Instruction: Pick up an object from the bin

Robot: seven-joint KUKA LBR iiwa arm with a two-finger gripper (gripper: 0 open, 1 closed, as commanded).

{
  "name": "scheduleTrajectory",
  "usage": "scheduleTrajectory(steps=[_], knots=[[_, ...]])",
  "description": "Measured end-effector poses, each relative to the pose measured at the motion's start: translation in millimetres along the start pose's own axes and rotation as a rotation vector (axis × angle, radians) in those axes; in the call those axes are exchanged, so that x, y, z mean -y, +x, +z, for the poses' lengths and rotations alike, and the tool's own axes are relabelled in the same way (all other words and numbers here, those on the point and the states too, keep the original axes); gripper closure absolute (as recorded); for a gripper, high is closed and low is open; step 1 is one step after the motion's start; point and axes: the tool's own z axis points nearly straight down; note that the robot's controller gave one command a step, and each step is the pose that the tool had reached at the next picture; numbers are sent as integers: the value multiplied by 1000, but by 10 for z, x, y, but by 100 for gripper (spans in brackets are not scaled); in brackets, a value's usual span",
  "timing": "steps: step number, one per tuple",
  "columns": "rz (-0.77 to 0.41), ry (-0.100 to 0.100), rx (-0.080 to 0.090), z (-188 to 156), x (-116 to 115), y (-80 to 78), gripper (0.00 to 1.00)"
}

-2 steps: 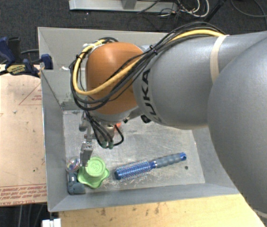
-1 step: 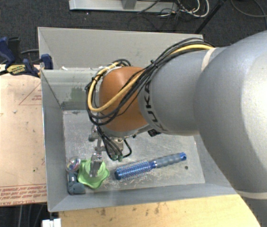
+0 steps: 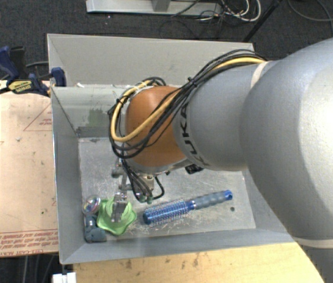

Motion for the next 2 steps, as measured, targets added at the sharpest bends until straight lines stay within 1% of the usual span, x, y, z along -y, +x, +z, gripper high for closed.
scheduleTrajectory(steps=[1, 2], knots=[[78, -1, 2, -9, 258, 211, 0], [50, 5, 3, 9, 460, 153, 0]])
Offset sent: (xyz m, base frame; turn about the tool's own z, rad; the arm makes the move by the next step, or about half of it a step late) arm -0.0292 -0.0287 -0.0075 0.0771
